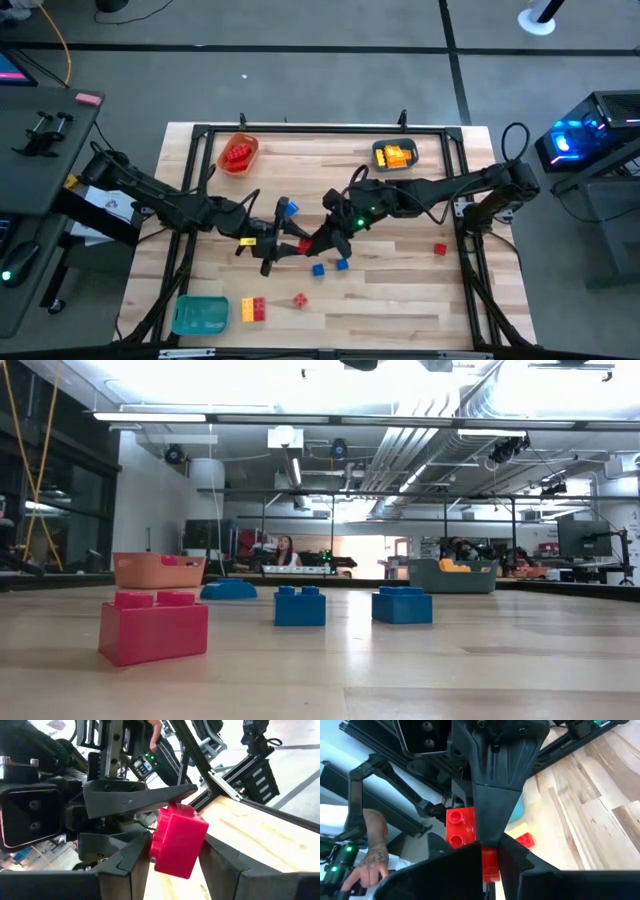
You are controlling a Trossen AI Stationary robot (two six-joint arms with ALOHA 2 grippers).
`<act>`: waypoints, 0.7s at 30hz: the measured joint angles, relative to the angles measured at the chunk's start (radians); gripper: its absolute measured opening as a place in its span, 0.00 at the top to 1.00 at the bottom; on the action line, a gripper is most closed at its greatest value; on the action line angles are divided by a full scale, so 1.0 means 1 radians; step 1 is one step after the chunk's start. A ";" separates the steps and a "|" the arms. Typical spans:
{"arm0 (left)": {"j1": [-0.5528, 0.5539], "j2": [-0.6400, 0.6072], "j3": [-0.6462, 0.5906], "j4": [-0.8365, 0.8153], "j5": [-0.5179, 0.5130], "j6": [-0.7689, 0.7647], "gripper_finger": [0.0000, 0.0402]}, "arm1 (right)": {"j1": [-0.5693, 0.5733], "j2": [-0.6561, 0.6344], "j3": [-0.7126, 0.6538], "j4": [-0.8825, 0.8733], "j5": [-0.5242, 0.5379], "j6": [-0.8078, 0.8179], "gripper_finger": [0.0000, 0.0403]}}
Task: Sort blocks
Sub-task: Put the red game piece into the orange bin
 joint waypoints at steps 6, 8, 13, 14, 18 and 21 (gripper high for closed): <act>0.000 0.001 -0.001 0.022 0.004 0.013 0.63 | 0.000 -0.002 0.000 0.002 0.014 -0.001 1.00; 0.000 0.001 -0.001 0.026 0.005 0.013 0.63 | 0.000 -0.002 0.000 0.002 0.015 0.002 1.00; 0.000 0.001 -0.002 0.043 0.008 0.014 0.66 | -0.001 -0.002 0.001 -0.002 0.024 0.007 1.00; 0.000 0.001 -0.002 0.045 0.008 0.015 0.67 | -0.001 -0.002 0.001 -0.003 0.027 0.009 1.00; -0.003 0.001 -0.002 0.055 0.006 0.032 0.69 | 0.000 -0.002 0.001 -0.006 0.045 0.010 1.00; -0.007 0.001 -0.002 0.058 0.004 0.033 0.70 | -0.001 -0.002 0.001 -0.006 0.054 0.012 1.00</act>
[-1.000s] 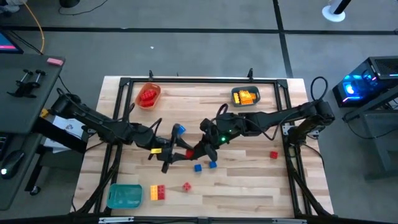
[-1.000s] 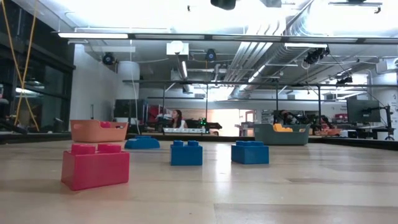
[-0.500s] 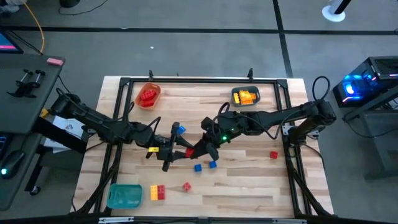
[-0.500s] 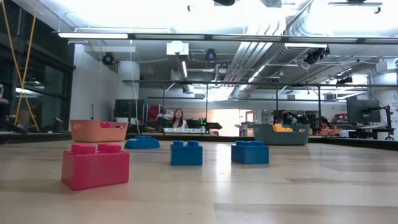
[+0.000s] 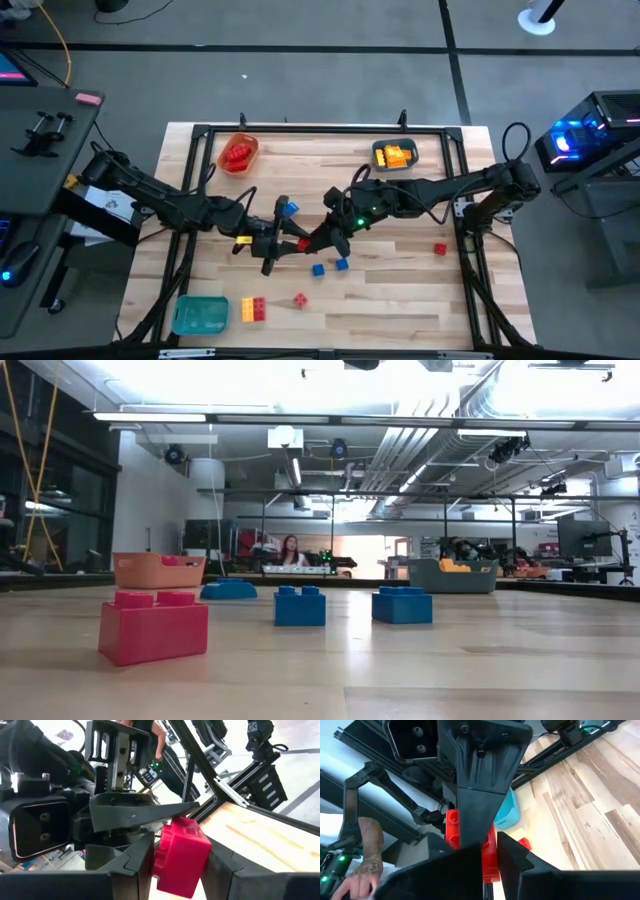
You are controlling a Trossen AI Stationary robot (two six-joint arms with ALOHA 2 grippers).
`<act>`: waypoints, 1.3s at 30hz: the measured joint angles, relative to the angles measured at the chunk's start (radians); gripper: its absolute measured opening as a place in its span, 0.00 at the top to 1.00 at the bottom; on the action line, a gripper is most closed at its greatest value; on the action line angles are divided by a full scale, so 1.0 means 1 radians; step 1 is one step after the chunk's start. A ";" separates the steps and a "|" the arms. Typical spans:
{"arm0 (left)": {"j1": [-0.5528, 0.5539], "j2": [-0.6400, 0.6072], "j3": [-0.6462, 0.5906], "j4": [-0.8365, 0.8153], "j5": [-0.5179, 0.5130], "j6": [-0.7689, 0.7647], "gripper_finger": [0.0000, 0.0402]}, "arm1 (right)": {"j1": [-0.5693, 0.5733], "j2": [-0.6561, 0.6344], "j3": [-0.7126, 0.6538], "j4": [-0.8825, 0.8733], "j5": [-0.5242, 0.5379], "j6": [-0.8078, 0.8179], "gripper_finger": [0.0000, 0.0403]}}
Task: Sort blocks
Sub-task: Put the red game piece into the orange bin
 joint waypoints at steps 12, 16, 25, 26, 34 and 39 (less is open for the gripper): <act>-0.003 -0.002 0.000 -0.023 0.006 0.032 0.84 | -0.019 0.000 0.000 0.013 0.010 0.091 1.00; -0.005 -0.001 0.000 -0.048 0.016 -0.023 0.84 | -0.039 -0.005 0.000 0.019 0.012 0.181 0.95; 0.036 -0.086 -0.007 -0.407 -0.236 -0.153 0.84 | -0.077 -0.063 0.000 -0.143 0.000 0.171 0.80; 0.056 -0.111 -0.017 -0.466 -0.278 -0.199 0.84 | -0.078 -0.069 0.000 -0.166 0.007 0.165 0.79; 0.389 -0.437 -0.310 -0.680 -0.481 -0.625 0.84 | -0.021 -0.134 0.000 -0.257 0.114 0.037 0.79; 0.669 -0.550 -0.465 -0.760 -0.309 -0.895 0.84 | 0.048 -0.170 0.000 -0.466 0.294 0.063 0.79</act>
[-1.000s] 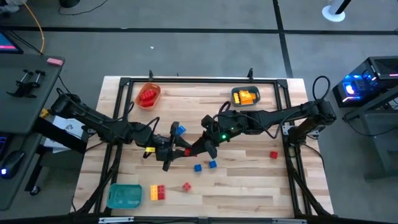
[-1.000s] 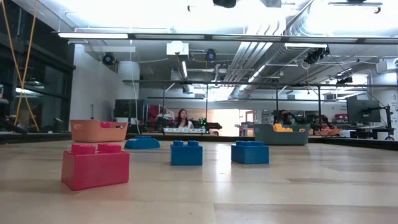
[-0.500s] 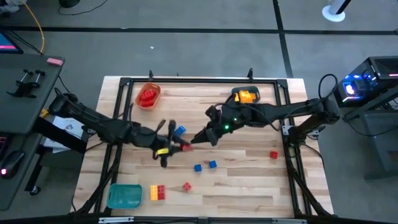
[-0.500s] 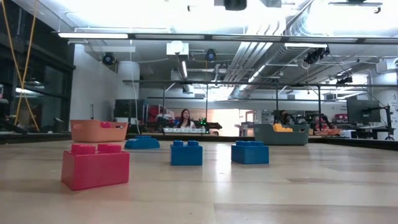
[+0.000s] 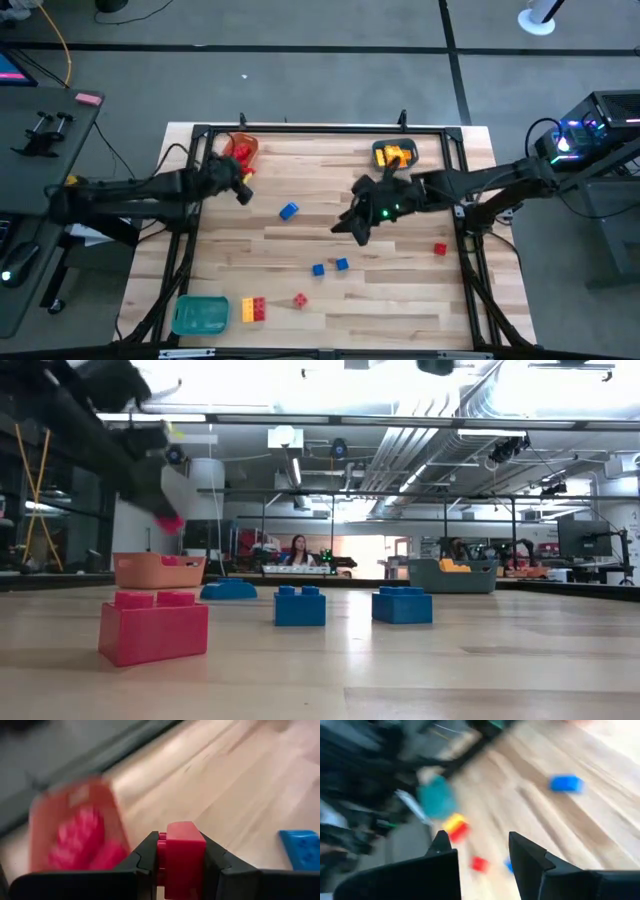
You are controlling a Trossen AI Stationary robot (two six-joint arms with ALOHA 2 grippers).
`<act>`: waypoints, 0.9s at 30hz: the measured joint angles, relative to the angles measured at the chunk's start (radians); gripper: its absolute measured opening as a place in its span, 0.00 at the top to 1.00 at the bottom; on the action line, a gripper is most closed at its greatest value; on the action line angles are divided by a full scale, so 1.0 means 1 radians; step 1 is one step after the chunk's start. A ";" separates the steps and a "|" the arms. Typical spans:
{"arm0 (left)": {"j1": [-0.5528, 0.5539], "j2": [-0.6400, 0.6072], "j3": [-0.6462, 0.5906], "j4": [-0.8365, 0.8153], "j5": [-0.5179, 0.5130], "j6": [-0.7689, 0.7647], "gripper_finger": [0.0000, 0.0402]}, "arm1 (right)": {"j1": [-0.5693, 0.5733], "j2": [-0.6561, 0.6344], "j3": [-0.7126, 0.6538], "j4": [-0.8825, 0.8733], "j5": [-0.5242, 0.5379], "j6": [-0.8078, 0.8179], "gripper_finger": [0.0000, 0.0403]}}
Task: Sort blocks
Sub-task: Put the red game piece into the orange bin
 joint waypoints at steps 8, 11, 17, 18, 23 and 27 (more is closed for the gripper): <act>0.358 0.181 0.147 -0.102 0.153 -0.057 0.84 | 0.114 0.001 0.000 -0.317 0.275 0.180 0.79; 0.453 0.303 0.246 -0.125 0.239 0.002 0.84 | 0.125 0.001 0.000 -0.395 0.320 0.251 0.79; 0.518 0.488 0.397 -0.288 0.289 0.077 0.83 | 0.160 0.001 -0.017 -0.480 0.350 0.325 0.79; 0.517 0.503 0.411 -0.304 0.289 0.098 0.81 | 0.169 0.001 -0.029 -0.491 0.351 0.343 0.79; 0.515 0.522 0.457 -0.310 0.266 0.117 0.58 | 0.211 0.001 -0.123 -0.504 0.339 0.463 0.79; 0.515 0.507 0.492 -0.331 0.270 0.117 0.46 | 0.239 0.001 -0.194 -0.498 0.299 0.540 0.79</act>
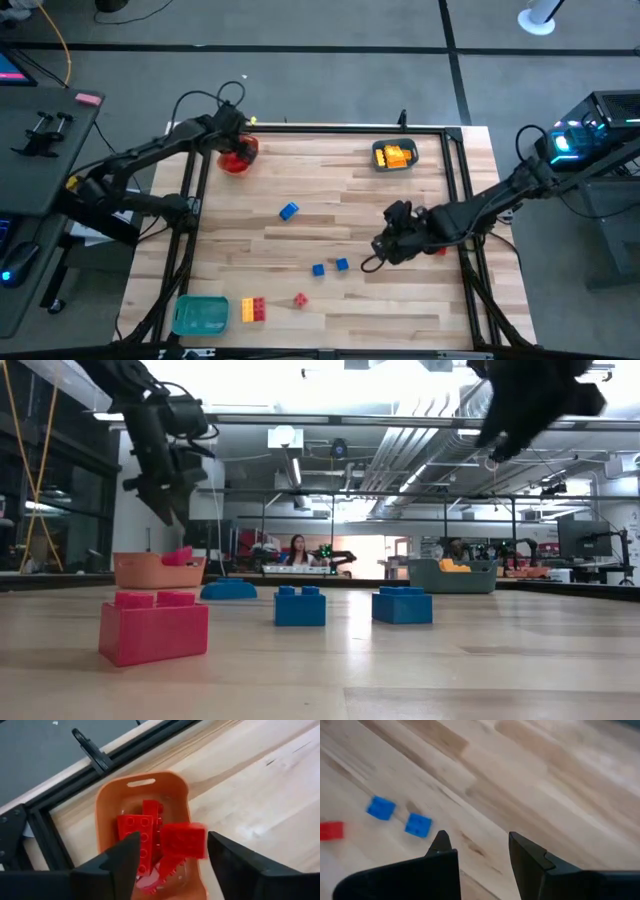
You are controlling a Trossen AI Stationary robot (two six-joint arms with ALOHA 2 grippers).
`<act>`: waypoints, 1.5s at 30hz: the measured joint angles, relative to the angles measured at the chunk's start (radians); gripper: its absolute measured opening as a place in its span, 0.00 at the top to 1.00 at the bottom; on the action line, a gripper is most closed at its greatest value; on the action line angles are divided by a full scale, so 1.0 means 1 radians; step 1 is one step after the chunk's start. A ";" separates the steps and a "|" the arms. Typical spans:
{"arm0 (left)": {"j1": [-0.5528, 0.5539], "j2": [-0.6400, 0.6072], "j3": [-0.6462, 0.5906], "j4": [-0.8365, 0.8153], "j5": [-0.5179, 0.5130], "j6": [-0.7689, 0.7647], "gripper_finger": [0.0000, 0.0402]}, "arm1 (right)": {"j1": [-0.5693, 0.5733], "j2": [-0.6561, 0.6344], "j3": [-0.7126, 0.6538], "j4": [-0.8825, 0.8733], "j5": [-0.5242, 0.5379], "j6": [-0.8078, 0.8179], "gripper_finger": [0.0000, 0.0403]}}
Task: Sort blocks
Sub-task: Put the red game piece into the orange bin
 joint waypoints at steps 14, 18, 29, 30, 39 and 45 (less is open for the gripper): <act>-0.193 -0.196 -0.047 0.182 0.438 -0.276 0.39 | -0.013 -0.071 -0.006 -0.048 -0.055 -0.085 0.79; -0.355 -0.261 -0.154 0.392 0.442 -0.430 0.39 | -0.060 -0.074 -0.038 -0.225 -0.166 -0.080 0.79; -0.753 -0.288 -0.380 0.757 0.276 -0.732 0.39 | 0.044 -0.215 -0.374 -0.154 -0.368 0.471 0.73; -0.769 -0.288 -0.384 0.756 0.259 -0.738 0.39 | 0.056 -0.224 -0.389 -0.153 -0.363 0.531 0.71; -0.811 -0.288 -0.386 0.759 0.238 -0.735 0.39 | 0.145 -0.235 -0.529 -0.018 -0.427 0.924 0.50; -0.811 -0.288 -0.386 0.781 0.238 -0.734 0.39 | 0.137 -0.235 -0.615 -0.029 -0.488 0.948 0.48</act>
